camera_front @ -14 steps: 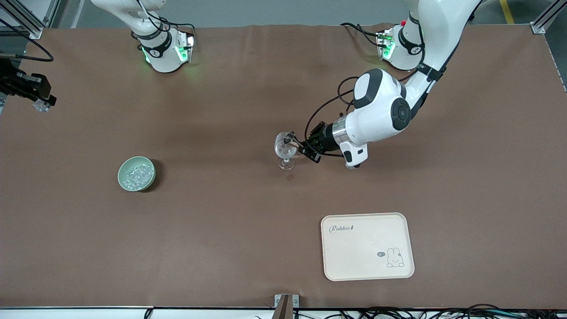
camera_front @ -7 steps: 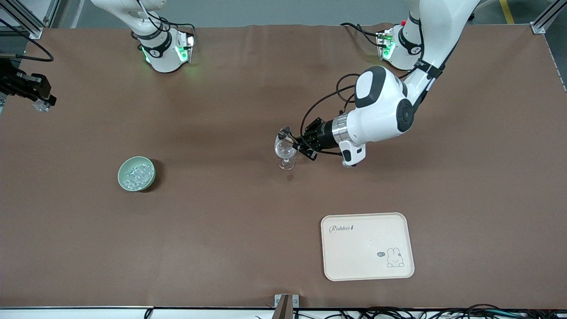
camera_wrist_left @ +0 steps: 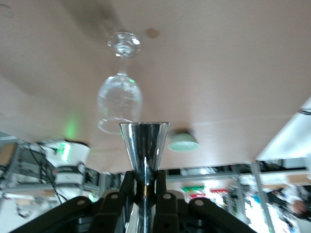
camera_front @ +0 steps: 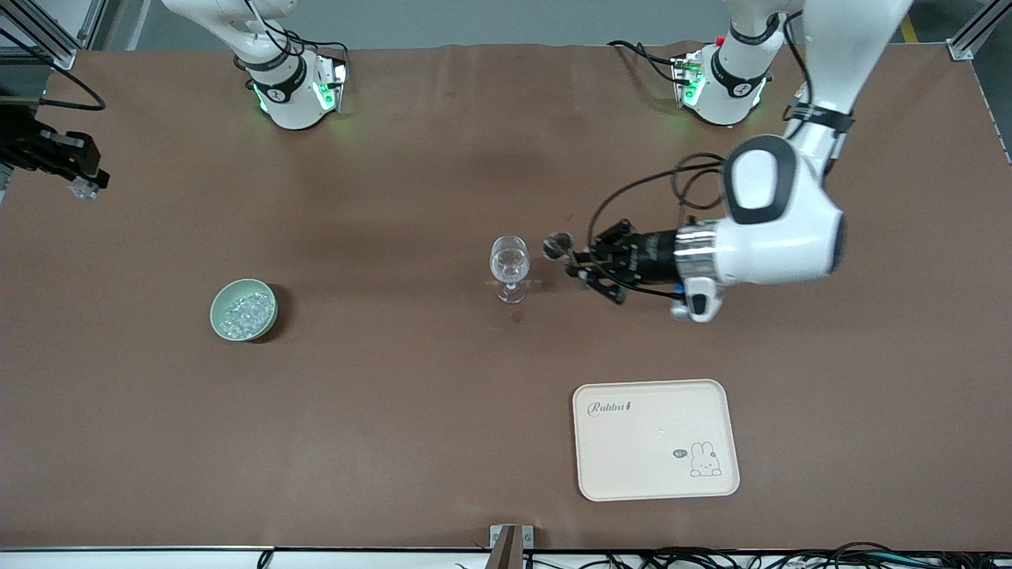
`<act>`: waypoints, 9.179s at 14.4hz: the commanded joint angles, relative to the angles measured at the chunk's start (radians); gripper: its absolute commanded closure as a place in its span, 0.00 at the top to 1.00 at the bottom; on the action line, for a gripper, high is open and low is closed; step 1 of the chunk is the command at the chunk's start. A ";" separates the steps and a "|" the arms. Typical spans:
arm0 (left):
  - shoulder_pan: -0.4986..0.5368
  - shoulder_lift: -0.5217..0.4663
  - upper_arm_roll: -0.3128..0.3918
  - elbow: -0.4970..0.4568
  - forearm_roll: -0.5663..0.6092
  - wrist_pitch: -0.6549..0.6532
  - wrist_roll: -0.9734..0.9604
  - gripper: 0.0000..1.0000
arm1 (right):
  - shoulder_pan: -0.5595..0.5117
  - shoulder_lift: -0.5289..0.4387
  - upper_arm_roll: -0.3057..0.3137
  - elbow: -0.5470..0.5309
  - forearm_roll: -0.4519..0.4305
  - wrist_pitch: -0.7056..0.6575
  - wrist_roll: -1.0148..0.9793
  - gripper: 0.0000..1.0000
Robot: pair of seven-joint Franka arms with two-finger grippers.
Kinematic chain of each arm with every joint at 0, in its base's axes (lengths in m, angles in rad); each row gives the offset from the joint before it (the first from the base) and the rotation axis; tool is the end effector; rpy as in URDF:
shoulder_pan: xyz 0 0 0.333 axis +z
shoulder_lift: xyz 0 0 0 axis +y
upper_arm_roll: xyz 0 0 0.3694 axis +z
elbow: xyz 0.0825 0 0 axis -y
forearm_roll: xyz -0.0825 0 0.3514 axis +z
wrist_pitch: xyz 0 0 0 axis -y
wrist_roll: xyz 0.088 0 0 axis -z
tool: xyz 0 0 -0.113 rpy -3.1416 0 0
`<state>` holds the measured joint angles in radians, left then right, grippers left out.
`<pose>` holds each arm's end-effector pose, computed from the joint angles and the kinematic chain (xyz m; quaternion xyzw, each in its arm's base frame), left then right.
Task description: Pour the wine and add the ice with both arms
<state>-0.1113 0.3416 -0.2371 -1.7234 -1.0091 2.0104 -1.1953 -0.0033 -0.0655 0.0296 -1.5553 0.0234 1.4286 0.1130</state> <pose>0.5946 -0.2532 0.4780 0.6898 0.5527 -0.3439 0.3169 0.4824 0.0163 0.6995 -0.9986 0.0421 0.0313 0.0085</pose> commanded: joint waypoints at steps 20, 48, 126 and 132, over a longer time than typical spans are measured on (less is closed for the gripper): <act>-0.031 0.441 0.361 0.298 -0.575 -0.067 0.296 0.02 | 0.554 0.559 0.290 0.159 -0.057 0.441 1.054 0.01; -0.036 0.657 0.421 0.341 -0.703 -0.073 0.523 0.06 | 0.605 0.679 0.286 0.207 -0.164 0.524 1.134 0.44; 0.015 -0.363 0.225 0.202 0.986 -0.444 1.197 1.00 | -0.049 0.088 -0.074 0.078 0.004 0.065 0.043 1.00; 0.008 -0.358 0.219 0.200 1.053 -0.444 1.203 1.00 | -0.050 0.085 -0.074 0.078 0.004 0.035 0.047 1.00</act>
<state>-0.0959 -0.0143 -0.0150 -1.5187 -0.0018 1.5543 -0.0015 -0.0355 0.0502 -0.0529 -1.4512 0.0065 1.4678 0.1672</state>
